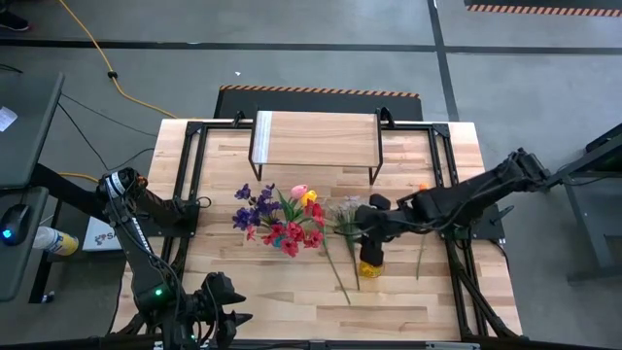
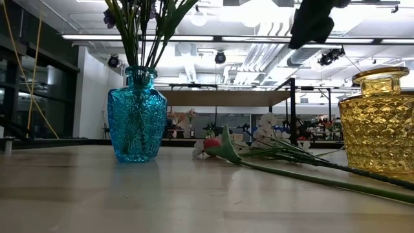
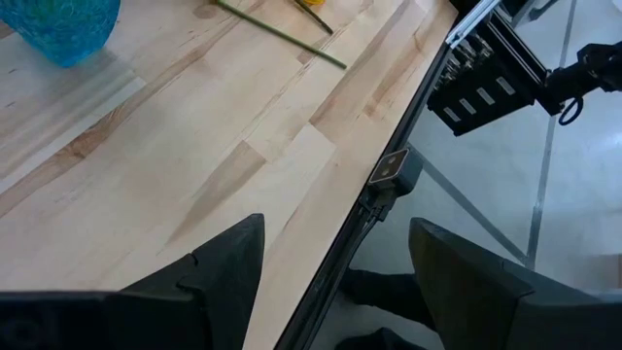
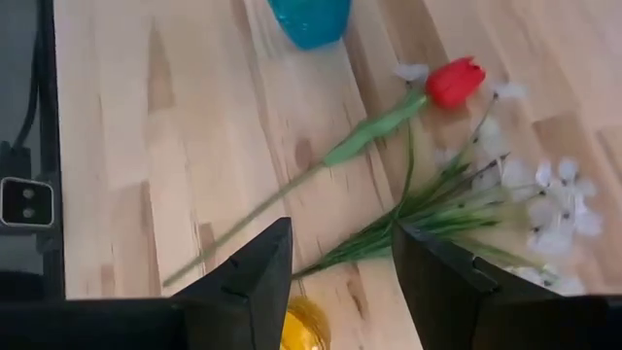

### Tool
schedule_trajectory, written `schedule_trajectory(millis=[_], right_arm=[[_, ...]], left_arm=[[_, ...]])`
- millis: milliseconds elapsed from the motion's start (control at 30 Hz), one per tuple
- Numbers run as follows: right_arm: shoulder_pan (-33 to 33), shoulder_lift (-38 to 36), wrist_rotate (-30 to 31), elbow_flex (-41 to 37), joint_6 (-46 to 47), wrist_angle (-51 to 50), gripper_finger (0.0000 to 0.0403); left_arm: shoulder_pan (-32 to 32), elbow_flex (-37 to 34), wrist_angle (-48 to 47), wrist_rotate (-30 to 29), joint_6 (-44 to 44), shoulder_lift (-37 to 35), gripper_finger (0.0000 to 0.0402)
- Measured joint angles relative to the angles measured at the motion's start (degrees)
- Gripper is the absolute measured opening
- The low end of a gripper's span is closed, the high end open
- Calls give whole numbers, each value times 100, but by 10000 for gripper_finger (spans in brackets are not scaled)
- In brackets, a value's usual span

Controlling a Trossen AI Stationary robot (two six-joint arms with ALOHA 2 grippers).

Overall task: Pick and place flowers into a vace then onto a shelf
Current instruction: Put the white flowers into the yellow vase

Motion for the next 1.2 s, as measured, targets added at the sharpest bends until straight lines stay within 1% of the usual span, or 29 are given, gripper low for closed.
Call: schedule_trajectory(millis=[200, 300, 533, 867, 1200], right_arm=[[-337, 87, -506, -24, 526, 11, 169], [-459, 168, -608, -24, 717, -9, 169], [-535, 642, -661, -24, 857, -249, 169], [-572, 1366, -441, -24, 972, -326, 170], [-865, 1759, -497, -24, 1119, -192, 170]], left_arm=[[0, 0, 4, 0, 0, 0, 287], [0, 0, 17, -42, -2, 0, 287], [0, 1, 14, -90, -2, 0, 287], [0, 0, 7, -92, -2, 0, 287], [0, 0, 6, -58, 0, 0, 287]])
